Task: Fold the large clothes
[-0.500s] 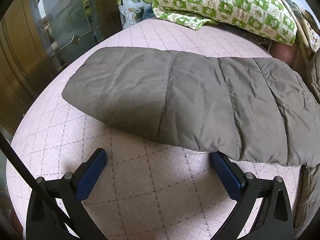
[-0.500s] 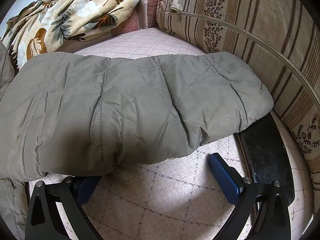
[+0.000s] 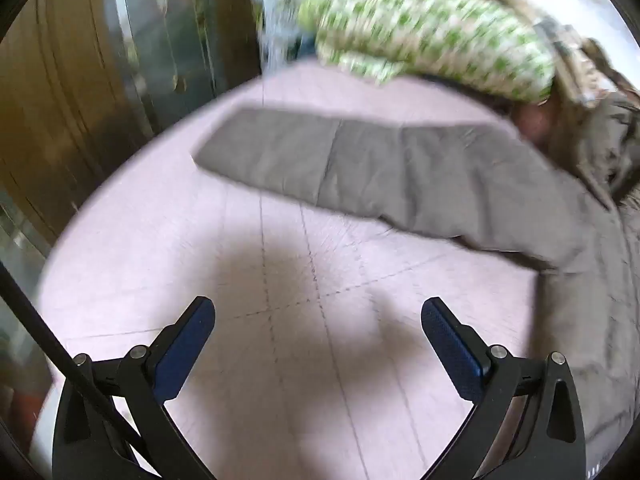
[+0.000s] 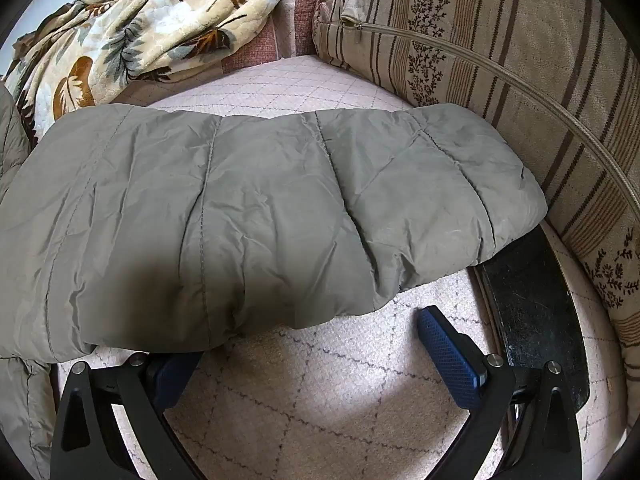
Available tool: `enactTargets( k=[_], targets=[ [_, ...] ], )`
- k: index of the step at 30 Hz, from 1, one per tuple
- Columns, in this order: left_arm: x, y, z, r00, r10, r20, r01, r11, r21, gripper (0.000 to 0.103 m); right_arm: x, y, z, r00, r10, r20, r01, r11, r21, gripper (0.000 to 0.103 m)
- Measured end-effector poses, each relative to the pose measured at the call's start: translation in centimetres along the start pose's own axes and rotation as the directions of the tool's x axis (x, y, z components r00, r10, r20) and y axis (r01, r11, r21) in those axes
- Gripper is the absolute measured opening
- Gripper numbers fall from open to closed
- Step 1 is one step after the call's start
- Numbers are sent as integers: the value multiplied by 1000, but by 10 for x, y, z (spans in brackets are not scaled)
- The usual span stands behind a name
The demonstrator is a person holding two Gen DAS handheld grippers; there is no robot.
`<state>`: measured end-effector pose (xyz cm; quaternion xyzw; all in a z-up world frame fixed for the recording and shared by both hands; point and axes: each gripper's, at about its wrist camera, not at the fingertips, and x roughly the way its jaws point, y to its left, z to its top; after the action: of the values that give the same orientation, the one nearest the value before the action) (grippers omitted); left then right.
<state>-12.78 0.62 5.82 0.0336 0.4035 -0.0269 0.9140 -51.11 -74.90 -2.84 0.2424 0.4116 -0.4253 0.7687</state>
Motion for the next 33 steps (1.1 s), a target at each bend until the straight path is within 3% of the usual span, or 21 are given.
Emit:
enactTargets(
  k=[2,6,13,18,23,28,30,33],
  targets=[
    [-34,-9,-5,998,-11,57,11,1000,3,103,0,0,0,1000,0,0,0,1000,0,103],
    [-81,-50,-15,987,-120,111,116,992,42,103,0,0,0,1000,1,0,-1,1000,1,103],
    [-122,-134,-47,973,-206,105,174,951,256,103,0,2,0,1000,-9,4,9,1000,-3,103],
    [-133,-175,-58,969,-232,90,193,928,318,103,-4,10,0,999,-35,-32,36,998,45,103],
    [-147,-202,-68,960,-261,100,205,901,383,103,-19,-6,-9,996,60,-71,-52,993,108,103],
    [-157,-209,-57,946,-295,131,229,899,373,103,-66,-51,-14,956,287,59,-292,913,285,103],
    [-155,-213,-51,945,-299,129,238,905,352,103,-97,-68,-15,934,315,172,-355,881,314,103],
    [-150,-220,-37,943,-297,148,237,915,326,103,-133,-76,-17,916,288,280,-372,871,320,103]
  ],
)
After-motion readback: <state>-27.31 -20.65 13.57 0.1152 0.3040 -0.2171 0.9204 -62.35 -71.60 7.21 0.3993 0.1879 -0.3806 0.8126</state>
